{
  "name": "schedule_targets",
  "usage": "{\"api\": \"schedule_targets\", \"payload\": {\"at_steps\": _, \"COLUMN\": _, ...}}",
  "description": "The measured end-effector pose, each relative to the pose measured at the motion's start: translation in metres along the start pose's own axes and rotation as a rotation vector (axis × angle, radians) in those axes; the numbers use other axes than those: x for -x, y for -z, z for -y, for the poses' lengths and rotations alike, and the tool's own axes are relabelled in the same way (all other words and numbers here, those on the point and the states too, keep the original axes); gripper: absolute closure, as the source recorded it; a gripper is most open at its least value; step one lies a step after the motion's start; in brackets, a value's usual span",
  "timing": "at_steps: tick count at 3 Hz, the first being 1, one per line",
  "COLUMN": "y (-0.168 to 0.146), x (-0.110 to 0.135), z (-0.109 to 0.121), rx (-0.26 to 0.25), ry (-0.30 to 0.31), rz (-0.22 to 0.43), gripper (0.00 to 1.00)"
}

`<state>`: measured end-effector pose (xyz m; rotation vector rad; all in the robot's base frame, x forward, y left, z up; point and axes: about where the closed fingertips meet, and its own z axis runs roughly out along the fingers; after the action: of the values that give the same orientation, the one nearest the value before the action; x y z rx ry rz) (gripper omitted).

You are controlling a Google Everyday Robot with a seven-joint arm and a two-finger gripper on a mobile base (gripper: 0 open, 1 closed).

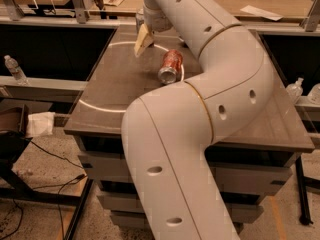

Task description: Place coke can upright

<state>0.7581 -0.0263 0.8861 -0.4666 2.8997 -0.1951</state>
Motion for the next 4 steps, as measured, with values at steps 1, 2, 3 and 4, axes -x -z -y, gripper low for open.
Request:
{"api": "schedule_targets", "payload": {"at_steps": 1, "y": -0.013, "x": -0.007, "z": 0.017, "rx": -0.030, "ry": -0.045, "rz": -0.034, "gripper": 0.00}}
{"api": "schedule_targets", "payload": {"at_steps": 2, "y": -0.012, "x": -0.017, "z": 0.029, "rx": 0.013, "ry": -0.094, "rz": -0.039, "gripper": 0.00}}
{"api": "schedule_targets", "payload": {"at_steps": 3, "y": -0.004, "x": -0.027, "z": 0.032, "rx": 0.099, "ry": -0.135, "rz": -0.031, "gripper": 0.00}}
{"api": "schedule_targets", "payload": {"at_steps": 4, "y": 0.008, "x": -0.030, "z": 0.025, "rx": 0.158, "ry": -0.135, "rz": -0.020, "gripper": 0.00}}
